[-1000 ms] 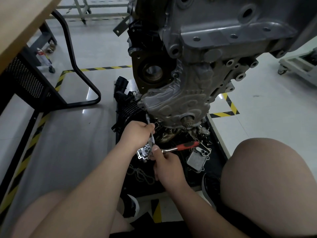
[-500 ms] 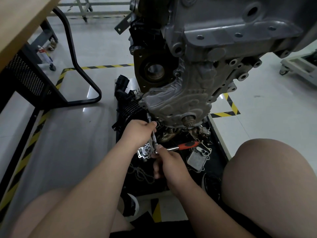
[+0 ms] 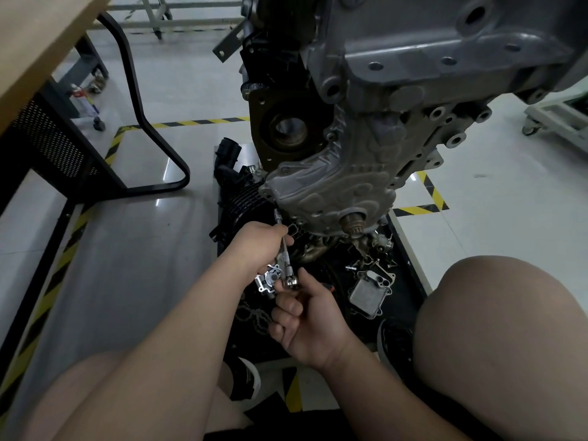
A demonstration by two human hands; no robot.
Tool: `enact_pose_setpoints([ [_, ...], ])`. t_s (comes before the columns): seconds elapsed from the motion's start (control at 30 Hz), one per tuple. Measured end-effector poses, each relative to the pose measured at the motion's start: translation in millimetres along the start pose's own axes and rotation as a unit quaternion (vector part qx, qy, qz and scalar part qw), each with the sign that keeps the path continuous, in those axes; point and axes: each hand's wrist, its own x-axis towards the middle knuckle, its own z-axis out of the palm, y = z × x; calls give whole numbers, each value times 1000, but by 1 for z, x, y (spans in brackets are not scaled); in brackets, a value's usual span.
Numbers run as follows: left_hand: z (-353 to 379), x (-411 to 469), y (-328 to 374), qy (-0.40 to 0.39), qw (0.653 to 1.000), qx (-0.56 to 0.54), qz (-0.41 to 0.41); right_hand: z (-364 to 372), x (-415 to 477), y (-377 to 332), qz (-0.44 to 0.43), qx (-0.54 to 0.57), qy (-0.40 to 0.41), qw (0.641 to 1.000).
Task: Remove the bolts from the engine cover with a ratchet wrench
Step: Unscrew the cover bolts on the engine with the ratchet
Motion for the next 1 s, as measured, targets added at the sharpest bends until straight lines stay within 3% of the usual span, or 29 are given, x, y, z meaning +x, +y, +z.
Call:
enact_pose_setpoints([
  [0.33, 2, 6, -7, 24, 999, 6, 25, 1, -2, 2, 38, 112, -39, 992],
  [0.43, 1, 7, -8, 30, 999, 14, 37, 2, 2, 3, 21, 45, 3, 999],
  [0.5, 1, 6, -9, 36, 998, 29, 47, 0, 4, 5, -33, -85, 76, 993],
  [0.57, 1, 6, -10, 42, 997, 42, 54, -5, 5, 5, -142, -289, 153, 934],
  [0.67, 0, 6, -12, 47, 996, 43, 60, -12, 2, -3, -278, -553, 202, 759],
  [0.73, 0, 7, -13, 53, 995, 49, 64, -14, 0, -11, -291, -673, 228, 640],
  [0.8, 1, 7, -12, 59, 994, 52, 70, -13, 0, -14, -294, -713, 236, 591],
  [0.87, 1, 8, -12, 61, 994, 50, 72, -14, 2, -14, -302, -693, 219, 616],
  [1.0, 2, 7, -11, 61, 995, 44, 72, -10, -1, -16, -258, -540, 188, 779],
])
